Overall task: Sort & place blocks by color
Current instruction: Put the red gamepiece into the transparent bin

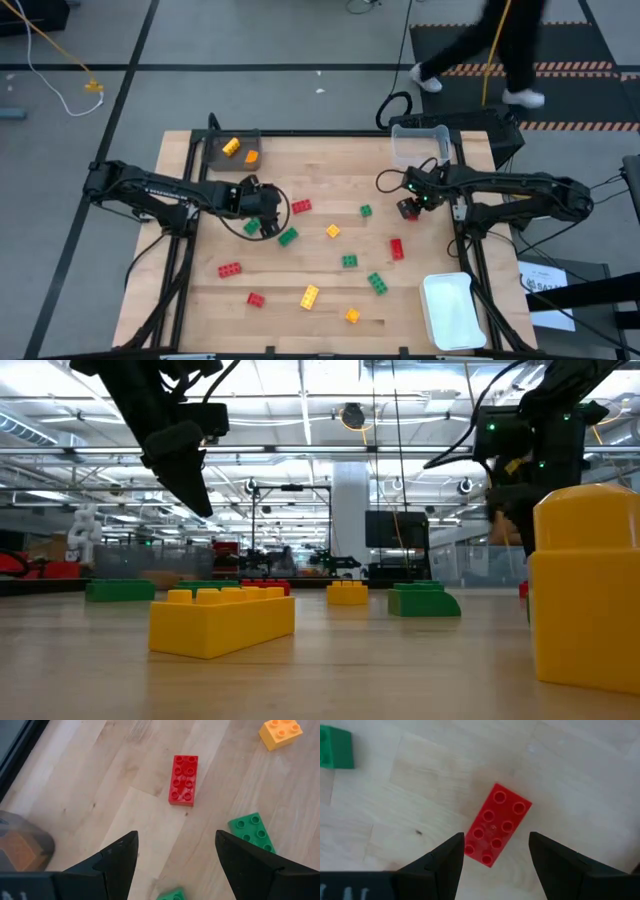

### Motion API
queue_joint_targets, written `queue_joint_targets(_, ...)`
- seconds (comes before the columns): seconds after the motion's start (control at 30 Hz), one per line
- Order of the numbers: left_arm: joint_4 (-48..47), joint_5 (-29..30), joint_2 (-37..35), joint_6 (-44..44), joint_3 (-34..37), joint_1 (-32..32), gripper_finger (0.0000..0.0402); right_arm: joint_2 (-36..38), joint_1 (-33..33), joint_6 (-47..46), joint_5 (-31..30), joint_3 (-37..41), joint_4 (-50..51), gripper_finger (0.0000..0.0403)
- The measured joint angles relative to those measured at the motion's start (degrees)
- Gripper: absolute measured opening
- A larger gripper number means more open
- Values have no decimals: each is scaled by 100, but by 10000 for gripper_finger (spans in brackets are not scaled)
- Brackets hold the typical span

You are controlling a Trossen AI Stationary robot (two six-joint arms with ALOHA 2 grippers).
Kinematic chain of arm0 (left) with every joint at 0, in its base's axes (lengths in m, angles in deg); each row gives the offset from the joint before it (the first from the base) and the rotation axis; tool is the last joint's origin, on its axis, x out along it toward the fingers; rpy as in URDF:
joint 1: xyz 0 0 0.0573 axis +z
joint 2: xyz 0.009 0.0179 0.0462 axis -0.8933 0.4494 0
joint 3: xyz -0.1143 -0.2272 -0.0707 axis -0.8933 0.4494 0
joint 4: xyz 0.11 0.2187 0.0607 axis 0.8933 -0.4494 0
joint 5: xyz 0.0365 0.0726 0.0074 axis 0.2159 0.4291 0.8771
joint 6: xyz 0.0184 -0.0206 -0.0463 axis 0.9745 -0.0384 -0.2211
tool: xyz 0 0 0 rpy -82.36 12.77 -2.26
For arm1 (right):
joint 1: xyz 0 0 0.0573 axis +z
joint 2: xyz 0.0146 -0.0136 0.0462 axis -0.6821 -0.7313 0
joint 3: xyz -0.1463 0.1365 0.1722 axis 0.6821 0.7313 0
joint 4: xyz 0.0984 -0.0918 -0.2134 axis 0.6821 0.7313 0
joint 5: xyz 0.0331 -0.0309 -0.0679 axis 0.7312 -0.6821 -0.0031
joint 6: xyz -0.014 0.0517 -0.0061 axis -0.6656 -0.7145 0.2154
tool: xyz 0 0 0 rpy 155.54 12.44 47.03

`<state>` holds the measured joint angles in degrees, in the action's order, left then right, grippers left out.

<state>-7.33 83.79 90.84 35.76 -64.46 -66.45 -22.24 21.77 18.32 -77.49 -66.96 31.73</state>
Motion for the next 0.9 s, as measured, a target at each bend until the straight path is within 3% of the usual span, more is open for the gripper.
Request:
queue_joint_targets(0.43,0,2,0,-4,0,-1,266,-614,-59,-137,-1,-13,-105,215)
queue_joint_targets(0.9,0,4,0,-39,-2,-72,266,-651,-57,-181,-120,-4,-97,215)
